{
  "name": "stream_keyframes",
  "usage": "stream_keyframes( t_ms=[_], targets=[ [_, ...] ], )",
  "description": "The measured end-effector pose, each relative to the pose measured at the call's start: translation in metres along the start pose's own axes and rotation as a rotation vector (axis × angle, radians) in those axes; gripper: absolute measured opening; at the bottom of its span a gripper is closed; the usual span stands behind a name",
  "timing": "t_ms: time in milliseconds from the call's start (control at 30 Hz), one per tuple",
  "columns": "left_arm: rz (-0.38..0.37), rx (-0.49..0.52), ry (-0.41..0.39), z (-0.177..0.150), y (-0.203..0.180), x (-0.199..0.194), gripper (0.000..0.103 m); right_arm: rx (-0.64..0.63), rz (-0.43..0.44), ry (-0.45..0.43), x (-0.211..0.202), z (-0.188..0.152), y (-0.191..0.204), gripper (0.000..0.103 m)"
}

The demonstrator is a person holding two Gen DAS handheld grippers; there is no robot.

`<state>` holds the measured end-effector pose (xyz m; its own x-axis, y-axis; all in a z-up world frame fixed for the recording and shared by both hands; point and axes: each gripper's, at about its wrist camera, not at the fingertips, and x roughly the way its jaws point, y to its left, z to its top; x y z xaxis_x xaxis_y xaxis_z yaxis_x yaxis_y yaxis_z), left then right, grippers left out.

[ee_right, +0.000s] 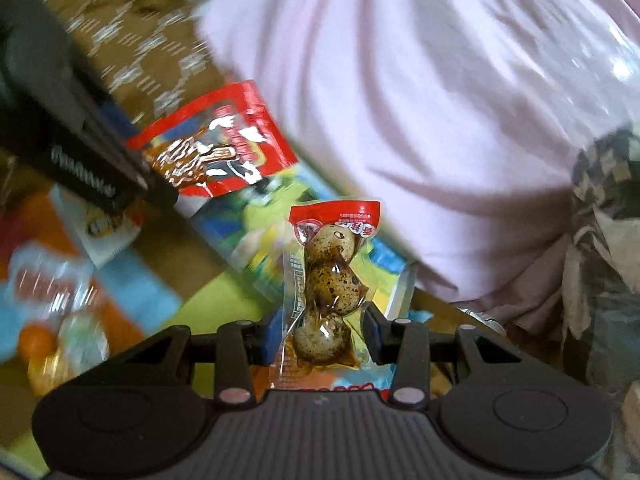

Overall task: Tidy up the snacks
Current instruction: 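Lower both packets into the grey tray and open both grippers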

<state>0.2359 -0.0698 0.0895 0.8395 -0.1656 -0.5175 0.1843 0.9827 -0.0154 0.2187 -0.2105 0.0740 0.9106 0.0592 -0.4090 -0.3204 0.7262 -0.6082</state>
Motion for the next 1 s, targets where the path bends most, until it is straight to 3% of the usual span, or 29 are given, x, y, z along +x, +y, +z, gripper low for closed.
stream_keyframes(
  t_ms=[300,600,1000],
  targets=[
    [0.067,-0.168,-0.112,0.047,0.019,0.051,0.043,0.225,-0.052,-0.038,0.062,0.025,-0.051,0.047],
    [0.057,-0.223,-0.097,0.045,0.022,0.097,0.044,0.475,-0.014,0.032,0.117,0.016,-0.073,0.047],
    [0.046,-0.232,-0.058,0.031,0.022,0.117,0.048,0.491,0.038,0.085,0.14,0.0,-0.062,0.05]
  ],
)
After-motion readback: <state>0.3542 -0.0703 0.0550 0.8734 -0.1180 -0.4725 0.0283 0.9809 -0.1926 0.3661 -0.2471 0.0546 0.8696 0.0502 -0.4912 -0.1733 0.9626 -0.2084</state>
